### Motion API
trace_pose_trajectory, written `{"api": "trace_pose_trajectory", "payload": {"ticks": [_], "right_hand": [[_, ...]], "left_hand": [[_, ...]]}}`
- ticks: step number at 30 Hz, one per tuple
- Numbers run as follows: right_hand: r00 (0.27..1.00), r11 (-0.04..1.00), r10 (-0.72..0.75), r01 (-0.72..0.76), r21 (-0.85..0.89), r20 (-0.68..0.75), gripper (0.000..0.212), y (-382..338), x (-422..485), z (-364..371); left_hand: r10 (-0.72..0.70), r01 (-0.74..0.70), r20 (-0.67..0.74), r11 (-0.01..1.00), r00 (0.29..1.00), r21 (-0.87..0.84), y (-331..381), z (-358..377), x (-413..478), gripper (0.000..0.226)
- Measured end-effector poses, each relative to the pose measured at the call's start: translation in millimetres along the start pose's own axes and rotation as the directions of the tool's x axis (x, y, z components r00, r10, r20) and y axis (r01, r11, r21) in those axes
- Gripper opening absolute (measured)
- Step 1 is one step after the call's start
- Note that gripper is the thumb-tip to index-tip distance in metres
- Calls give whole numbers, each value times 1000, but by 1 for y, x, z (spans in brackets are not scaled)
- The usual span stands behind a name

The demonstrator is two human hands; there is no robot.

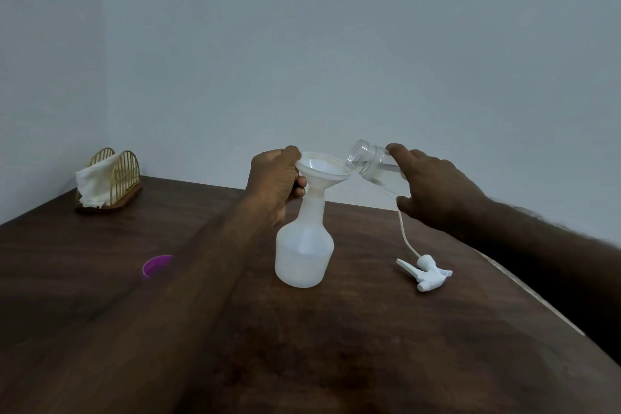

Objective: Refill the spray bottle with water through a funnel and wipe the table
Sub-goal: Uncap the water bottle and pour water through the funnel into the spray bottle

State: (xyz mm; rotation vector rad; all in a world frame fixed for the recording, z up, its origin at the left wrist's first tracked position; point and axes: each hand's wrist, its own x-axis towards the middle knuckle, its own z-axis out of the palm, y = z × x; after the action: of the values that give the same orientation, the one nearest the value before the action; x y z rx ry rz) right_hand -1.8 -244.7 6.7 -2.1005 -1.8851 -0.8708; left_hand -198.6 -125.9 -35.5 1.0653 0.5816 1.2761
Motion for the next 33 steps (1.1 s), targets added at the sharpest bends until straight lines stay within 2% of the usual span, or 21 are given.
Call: {"api": "trace_pose_trajectory", "payload": {"ticks": [33], "right_hand": [[1000,1000,-8,9,-25,16,69,-2,3,-9]], "left_hand": [[-9,9,-3,1000,1000,-22,-1,-1,-1,14]]}}
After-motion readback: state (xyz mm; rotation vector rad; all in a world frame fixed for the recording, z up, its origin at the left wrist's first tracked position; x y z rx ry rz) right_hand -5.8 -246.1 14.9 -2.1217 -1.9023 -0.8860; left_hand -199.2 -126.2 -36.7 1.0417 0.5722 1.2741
